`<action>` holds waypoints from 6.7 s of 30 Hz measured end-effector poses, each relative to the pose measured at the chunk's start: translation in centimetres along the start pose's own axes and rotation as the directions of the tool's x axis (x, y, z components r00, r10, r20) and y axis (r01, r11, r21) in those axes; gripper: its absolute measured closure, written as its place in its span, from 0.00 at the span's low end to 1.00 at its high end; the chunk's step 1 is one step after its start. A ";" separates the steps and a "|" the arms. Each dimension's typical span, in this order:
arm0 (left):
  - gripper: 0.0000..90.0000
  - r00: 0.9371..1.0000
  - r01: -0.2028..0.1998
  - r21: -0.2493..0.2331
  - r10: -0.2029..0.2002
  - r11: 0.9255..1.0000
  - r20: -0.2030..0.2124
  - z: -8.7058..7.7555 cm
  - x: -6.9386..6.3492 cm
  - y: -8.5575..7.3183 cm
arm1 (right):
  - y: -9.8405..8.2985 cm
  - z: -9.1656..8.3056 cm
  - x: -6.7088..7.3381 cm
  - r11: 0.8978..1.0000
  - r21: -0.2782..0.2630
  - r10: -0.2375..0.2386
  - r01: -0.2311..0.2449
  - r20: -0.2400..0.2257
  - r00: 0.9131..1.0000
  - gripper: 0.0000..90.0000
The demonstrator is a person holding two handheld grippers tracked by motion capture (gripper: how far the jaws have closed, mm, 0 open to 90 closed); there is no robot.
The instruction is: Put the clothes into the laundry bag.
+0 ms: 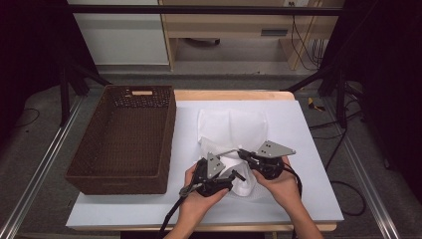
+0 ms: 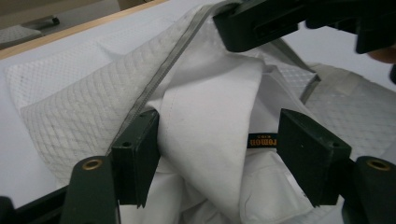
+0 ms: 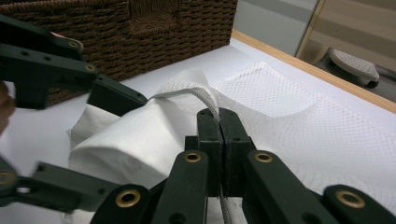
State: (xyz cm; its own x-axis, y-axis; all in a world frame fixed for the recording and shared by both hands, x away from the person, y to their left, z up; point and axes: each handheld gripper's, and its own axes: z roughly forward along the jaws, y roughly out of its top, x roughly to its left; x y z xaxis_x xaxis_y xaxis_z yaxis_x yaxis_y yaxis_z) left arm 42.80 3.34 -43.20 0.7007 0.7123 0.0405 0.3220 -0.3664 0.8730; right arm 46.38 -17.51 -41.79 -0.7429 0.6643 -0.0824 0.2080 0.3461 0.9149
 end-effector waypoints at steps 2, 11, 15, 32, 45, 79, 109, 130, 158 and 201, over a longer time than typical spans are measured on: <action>0.34 1.000 -0.002 -0.019 0.002 1.000 0.010 -0.6 -0.2 0.0 | 0.0 0.0 0.1 1.000 -0.001 0.000 0.000 -0.001 1.000 0.99; 0.35 0.999 -0.051 -0.100 0.053 0.994 0.012 -2.9 -0.8 0.1 | 0.0 -0.1 0.2 1.000 -0.005 -0.001 0.001 0.008 1.000 0.99; 0.37 0.998 -0.060 -0.107 0.061 0.992 0.004 -3.6 -0.7 0.3 | 0.0 -0.2 0.3 1.000 -0.007 0.000 0.000 0.011 1.000 0.99; 0.45 1.000 -0.027 -0.061 0.028 0.998 0.011 -6.1 0.5 -1.2 | 0.3 -0.8 0.9 1.000 -0.024 -0.020 0.020 0.005 1.000 0.99; 0.66 0.998 0.038 0.019 -0.039 0.999 0.053 -6.1 1.7 -1.8 | 0.3 -1.1 1.2 0.999 -0.031 -0.026 0.026 -0.001 1.000 0.99; 1.00 0.986 -0.084 0.323 0.033 0.943 0.162 -2.3 1.9 -4.9 | 0.4 -1.0 1.5 0.999 -0.024 -0.035 0.035 -0.016 0.999 0.99; 1.00 0.961 -0.134 0.225 0.072 0.965 0.266 3.1 1.1 -2.2 | 0.1 -0.2 1.7 0.999 0.017 -0.031 0.032 -0.018 0.999 0.99; 1.00 0.989 -0.060 0.132 0.041 0.990 0.140 5.0 1.5 -1.1 | 0.2 0.0 1.9 0.999 0.036 -0.030 0.031 -0.018 0.999 0.99; 1.00 0.998 0.033 0.061 -0.036 0.998 0.042 6.6 2.5 -0.5 | 0.0 0.1 1.9 0.998 0.053 -0.029 0.031 -0.034 0.999 0.99; 1.00 0.993 0.087 -0.016 -0.088 0.996 -0.080 8.4 4.1 0.3 | 0.0 0.3 2.4 0.997 0.065 -0.038 0.042 -0.063 0.997 0.99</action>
State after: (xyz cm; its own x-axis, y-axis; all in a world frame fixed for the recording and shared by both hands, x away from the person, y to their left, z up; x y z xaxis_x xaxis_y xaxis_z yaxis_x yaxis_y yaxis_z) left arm 51.16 1.12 -46.87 0.6166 0.7873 0.0020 0.3719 -0.2935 0.8807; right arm 44.78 -15.75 -42.10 -0.7891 0.6074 -0.0920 0.2172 0.4159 0.8831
